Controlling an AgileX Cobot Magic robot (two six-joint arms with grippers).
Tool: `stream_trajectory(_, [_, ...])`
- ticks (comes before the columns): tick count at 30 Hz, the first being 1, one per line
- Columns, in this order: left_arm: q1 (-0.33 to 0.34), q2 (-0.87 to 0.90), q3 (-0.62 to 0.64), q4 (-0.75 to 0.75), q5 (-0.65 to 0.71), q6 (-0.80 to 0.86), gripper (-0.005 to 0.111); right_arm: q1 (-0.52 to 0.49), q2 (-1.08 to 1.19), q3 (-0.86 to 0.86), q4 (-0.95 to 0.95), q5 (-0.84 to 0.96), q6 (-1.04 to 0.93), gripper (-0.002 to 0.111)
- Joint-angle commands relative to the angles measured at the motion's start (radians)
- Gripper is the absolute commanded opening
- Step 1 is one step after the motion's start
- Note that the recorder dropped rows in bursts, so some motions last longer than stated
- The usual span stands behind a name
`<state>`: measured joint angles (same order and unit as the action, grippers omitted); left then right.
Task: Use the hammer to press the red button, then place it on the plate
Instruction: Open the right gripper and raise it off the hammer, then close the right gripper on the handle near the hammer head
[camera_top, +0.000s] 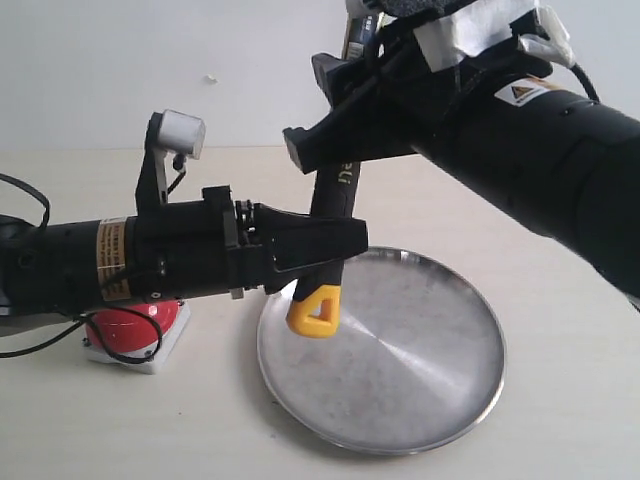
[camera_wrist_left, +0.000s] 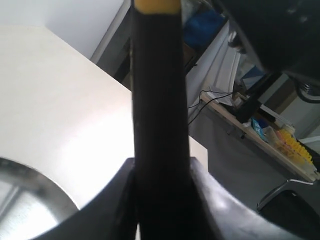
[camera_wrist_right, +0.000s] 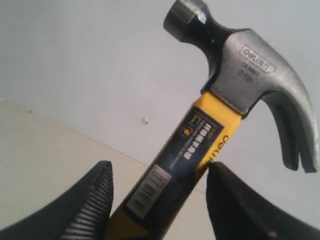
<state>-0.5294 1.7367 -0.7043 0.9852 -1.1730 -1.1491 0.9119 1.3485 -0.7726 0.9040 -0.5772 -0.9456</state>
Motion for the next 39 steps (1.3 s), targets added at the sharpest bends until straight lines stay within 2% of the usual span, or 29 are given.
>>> stream_trajectory(1, [0.01, -0.015, -0.009, -0.069, -0.048, -0.02, 0.0, -0.002, -0.007, -0.062, -0.02, 0.121, -0.072, 0.053])
stream_trajectory(5, [0.012, -0.015, -0.009, -0.08, -0.048, -0.055, 0.0, -0.002, -0.007, -0.105, 0.053, 0.245, -0.145, 0.053])
stream_trajectory(11, [0.031, -0.015, -0.009, -0.091, -0.048, -0.091, 0.0, -0.009, -0.007, -0.114, 0.092, 0.31, -0.195, 0.053])
stream_trajectory(19, [0.031, -0.015, -0.009, -0.229, -0.048, -0.143, 0.0, -0.114, -0.007, -0.189, 0.089, 0.567, -0.196, 0.053])
stream_trajectory(23, [0.031, -0.015, -0.009, -0.256, -0.048, -0.163, 0.0, -0.193, -0.009, -0.216, 0.089, 0.705, -0.194, 0.053])
stream_trajectory(28, [0.031, -0.015, -0.012, -0.181, -0.048, -0.14, 0.0, -0.32, -0.033, -0.217, 0.087, 0.825, -0.154, 0.053])
stream_trajectory(35, [0.031, -0.015, -0.012, -0.097, -0.048, -0.067, 0.0, -0.575, -0.057, -0.247, 0.092, 1.094, -0.062, 0.053])
stream_trajectory(39, [0.031, -0.015, -0.012, -0.076, -0.048, -0.058, 0.0, -0.682, -0.002, -0.345, 0.122, 1.368, -0.06, 0.053])
